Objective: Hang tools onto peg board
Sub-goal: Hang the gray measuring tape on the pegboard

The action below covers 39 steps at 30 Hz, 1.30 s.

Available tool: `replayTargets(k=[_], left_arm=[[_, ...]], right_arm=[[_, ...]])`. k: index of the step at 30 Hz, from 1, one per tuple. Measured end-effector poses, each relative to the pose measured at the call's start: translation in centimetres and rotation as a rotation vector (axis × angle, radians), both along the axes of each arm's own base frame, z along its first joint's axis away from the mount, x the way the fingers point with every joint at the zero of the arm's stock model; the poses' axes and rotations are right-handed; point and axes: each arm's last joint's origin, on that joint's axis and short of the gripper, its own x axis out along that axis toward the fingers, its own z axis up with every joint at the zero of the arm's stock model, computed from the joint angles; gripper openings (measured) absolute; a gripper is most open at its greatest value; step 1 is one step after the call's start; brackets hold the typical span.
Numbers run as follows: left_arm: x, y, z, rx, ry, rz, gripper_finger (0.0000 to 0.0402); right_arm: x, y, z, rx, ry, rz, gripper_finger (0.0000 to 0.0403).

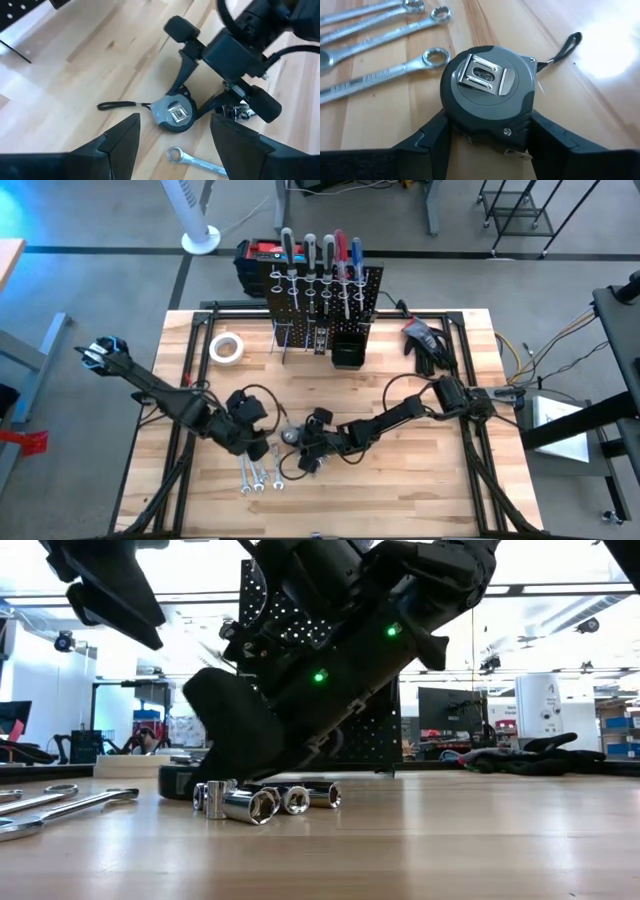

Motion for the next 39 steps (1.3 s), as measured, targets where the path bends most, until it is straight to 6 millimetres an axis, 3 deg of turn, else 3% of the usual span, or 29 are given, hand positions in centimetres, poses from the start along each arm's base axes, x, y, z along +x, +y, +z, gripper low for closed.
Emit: replayTargets(k=[3,9,15,18,23,26,31,39], left_arm=[[-0.1,-0.4,-0.2,0.024,-0.012,0.008,0.0231],[0.4,-1.1,-1.2,0.075,0.000,0.023,0.0231],[1.3,-2.3,-1.0,0.133,-0.189,0.102,0.0231],[1.0,-2.4,-1.4,0.189,-0.238,0.127,0.0231],[0.6,-2.2,-4.1,0.170,-0.287,0.146,0.0231],[0.3,-1.8,-6.4,0.139,-0.325,0.158,0.0231],[-0.8,-0.7,-9.2,0.177,-0.381,0.217,0.0231],[-1.3,0.9,-10.6,0.229,-0.431,0.314,0.0231]], right_arm=[[-0.8,0.8,0.7,-0.055,0.005,0.001,0.0191],[-3.2,2.8,3.9,-0.180,-0.071,-0.033,0.0191],[-7.4,4.3,7.6,-0.410,-0.164,-0.171,0.0191],[-9.6,4.1,7.9,-0.524,-0.185,-0.273,0.0191],[-11.7,2.8,6.6,-0.582,-0.205,-0.345,0.0191],[-12.1,2.2,5.8,-0.615,-0.188,-0.326,0.0191],[-11.7,2.0,6.3,-0.714,-0.152,-0.282,0.0191],[-9.7,0.3,7.6,-0.787,-0.094,-0.227,0.0191]])
